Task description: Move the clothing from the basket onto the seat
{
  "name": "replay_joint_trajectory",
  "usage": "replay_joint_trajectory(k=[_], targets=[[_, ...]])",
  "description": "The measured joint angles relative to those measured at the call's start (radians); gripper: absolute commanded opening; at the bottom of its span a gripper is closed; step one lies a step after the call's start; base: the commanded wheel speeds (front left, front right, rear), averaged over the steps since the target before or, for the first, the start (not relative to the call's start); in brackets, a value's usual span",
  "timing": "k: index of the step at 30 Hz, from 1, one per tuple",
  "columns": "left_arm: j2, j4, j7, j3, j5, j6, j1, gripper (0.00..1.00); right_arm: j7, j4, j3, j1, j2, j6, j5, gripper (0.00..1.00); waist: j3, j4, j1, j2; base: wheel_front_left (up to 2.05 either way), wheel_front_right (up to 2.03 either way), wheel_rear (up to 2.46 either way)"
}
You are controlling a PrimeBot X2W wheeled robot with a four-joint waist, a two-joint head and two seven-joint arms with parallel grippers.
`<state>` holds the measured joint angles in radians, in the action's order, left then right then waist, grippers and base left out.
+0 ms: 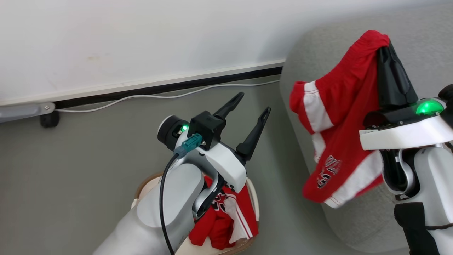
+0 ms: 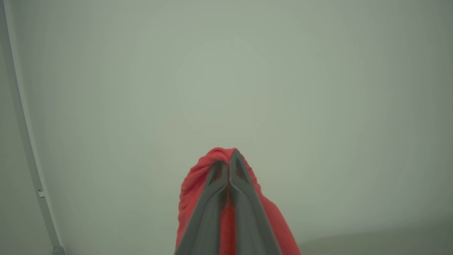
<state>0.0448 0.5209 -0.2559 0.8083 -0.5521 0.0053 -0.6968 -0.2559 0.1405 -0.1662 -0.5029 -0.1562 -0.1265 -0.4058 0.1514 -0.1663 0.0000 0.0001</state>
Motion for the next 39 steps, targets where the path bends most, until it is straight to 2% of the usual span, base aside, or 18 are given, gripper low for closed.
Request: replay_joint_trajectory(k=[4,12,26,39], targets=[[0.0,0.008,0.0,0.001,0.018,-0.032,0.02,1.0,0.0,-0.016,0.022,0.0,-0.008,0.0,-0.009,0.0,0.001,-0.053,0.0,0.0,0.0,0.0,0.0],[0.0,0.025,0.0,-0.012,0.028,-0.067,0.059,1.0,0.0,-0.034,0.045,-0.002,-0.019,0.0,-0.018,0.0,-0.006,-0.158,0.0,0.0,0.0,0.0,0.0],[-0.001,0.02,0.0,-0.026,0.052,-0.085,0.08,1.0,0.0,-0.055,0.086,-0.009,-0.05,0.0,-0.021,0.0,-0.007,-0.337,0.0,0.0,0.0,0.0,0.0],[0.003,0.009,0.0,0.017,0.069,-0.093,0.067,1.0,0.0,-0.058,0.213,-0.103,-0.145,0.0,-0.009,0.0,0.119,-0.359,0.0001,0.0,0.0,0.0,0.0]])
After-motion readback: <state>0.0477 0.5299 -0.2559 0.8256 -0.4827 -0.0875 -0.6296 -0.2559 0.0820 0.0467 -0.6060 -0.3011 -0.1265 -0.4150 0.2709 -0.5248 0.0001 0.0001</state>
